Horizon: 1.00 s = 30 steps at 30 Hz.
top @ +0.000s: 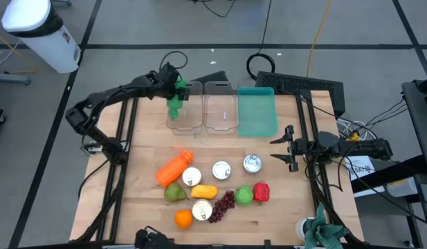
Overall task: Pick & Place Food Item
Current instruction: Put the green water bottle into the left transparent bin
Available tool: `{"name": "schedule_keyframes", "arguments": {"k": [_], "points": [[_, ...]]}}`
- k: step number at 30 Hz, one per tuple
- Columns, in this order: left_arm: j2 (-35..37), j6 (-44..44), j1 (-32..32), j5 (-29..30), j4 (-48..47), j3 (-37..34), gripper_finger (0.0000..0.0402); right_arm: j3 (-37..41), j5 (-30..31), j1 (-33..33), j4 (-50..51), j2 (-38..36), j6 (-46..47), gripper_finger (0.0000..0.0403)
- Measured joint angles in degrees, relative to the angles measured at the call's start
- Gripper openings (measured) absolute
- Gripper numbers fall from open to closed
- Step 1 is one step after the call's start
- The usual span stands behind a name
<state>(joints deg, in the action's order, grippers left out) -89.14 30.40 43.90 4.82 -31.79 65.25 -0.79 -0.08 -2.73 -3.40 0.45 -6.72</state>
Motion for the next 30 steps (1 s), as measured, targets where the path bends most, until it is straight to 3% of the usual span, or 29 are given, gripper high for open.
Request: {"name": "schedule_keyframes", "arguments": {"k": [8,15,30], "points": [[-2.9,0.1,-0.9,0.8,0.2,0.0,0.0287,0.0,0.0,0.0,0.0,0.0,0.0,0.0219],[-5.4,-1.6,-3.6,-0.2,1.9,0.0,0.0313,0.0,0.0,0.0,0.0,0.0,0.0,0.0219],[-5.5,-5.9,-4.7,0.8,5.6,0.0,0.0340,0.0,0.0,0.0,0.0,0.0,0.0,0.0219]]}}
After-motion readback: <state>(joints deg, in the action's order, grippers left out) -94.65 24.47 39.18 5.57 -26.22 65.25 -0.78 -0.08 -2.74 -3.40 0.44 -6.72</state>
